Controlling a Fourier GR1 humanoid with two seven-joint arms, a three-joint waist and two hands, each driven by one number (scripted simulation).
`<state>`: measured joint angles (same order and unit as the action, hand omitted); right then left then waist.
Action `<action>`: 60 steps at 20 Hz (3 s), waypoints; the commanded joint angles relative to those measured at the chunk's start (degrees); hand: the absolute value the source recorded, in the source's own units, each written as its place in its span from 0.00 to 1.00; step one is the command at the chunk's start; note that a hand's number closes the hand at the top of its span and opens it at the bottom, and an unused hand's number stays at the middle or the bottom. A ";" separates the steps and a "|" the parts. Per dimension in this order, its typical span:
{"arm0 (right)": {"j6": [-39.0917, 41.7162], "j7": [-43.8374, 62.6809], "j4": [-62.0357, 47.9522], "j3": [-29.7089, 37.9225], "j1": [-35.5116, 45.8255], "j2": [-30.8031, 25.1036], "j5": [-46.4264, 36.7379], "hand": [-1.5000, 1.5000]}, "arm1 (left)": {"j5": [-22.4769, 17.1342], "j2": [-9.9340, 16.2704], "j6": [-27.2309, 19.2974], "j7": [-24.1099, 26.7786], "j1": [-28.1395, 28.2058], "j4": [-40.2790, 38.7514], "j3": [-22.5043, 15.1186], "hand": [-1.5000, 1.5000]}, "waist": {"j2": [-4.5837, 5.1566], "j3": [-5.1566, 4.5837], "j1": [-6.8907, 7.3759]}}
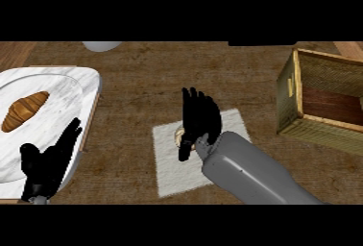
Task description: Pick the cupcake from the placemat and place it in the basket
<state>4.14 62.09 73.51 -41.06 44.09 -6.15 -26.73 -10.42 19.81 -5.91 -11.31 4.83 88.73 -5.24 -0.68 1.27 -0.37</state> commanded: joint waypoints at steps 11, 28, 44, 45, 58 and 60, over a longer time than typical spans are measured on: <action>0.87 4.46 -6.19 0.77 -3.35 4.55 -2.34 0.00 | 0.57 -2.06 0.43 -2.83 5.29 -5.38 -1.18 0.50 | 0.71 -1.33 0.41; 0.73 -4.36 -11.03 -1.57 -5.04 4.13 -9.43 1.00 | 1.56 -4.32 0.20 -3.92 2.77 -6.31 -0.84 0.50 | 0.87 -1.31 0.11; 7.66 6.25 8.44 -3.10 -8.31 0.69 -13.89 1.00 | 1.51 -3.56 1.08 -4.28 5.84 -5.04 1.29 0.50 | -0.06 -1.35 -2.14; 7.53 8.00 9.44 -4.39 -8.86 1.77 -15.28 1.00 | 1.97 -3.99 0.40 -5.18 5.78 -4.47 0.87 0.50 | -0.08 -1.35 -2.06; -7.50 9.19 37.32 19.19 -0.10 5.38 -26.87 1.00 | 1.36 -2.81 1.71 -4.12 8.43 -2.80 2.87 0.50 | -0.59 -1.31 -3.05; -6.02 9.35 38.63 23.10 1.59 4.94 -27.63 1.00 | 2.57 -4.02 1.23 -2.99 7.97 -5.51 1.93 0.50 | -0.04 -1.41 -3.16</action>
<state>-1.80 63.21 106.44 -23.68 42.45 -1.49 -51.80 -7.87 17.82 -4.77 -11.68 9.12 90.90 -1.60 -1.70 1.25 -3.50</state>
